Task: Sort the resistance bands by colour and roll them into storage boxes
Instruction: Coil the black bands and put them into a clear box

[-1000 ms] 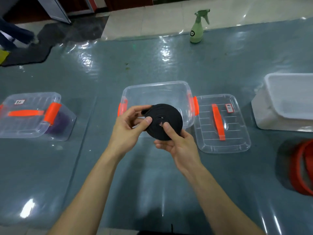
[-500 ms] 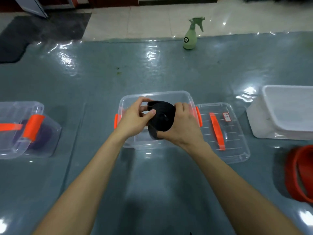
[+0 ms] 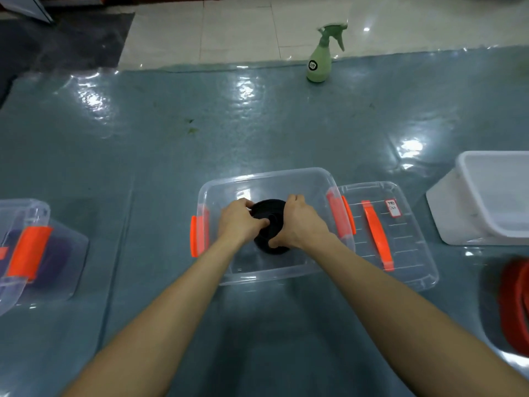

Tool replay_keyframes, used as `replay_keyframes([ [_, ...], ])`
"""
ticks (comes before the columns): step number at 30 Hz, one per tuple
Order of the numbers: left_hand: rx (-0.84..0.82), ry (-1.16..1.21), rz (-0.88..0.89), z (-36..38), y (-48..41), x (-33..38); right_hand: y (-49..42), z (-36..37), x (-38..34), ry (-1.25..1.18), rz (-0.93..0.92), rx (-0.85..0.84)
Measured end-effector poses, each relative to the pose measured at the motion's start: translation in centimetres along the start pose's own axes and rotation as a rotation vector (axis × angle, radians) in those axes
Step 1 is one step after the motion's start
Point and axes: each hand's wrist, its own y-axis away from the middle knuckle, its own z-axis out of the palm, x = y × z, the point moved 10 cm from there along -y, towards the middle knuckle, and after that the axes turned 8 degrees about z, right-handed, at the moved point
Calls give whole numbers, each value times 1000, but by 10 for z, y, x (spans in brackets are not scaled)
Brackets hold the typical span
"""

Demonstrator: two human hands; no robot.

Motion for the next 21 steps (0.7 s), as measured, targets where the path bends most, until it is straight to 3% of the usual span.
replay_keyframes([
  [8,4,-152,5,9,-7,-2,-9,18,-9,192,42,-193],
  [12,25,-264,-6,5,-5,1,10,0,-8,82,38,-182],
  [14,40,-330,-40,2,-2,-3,31,-35,0,-154,-21,53],
  [17,71,-467,-34,-1,0,-1,94,-94,66,-616,-21,631],
  [19,83,-531,-24,-1,1,3,122,-101,117,-716,74,824],
  [21,65,-559,-34,0,2,2,122,-97,159,-677,183,898],
])
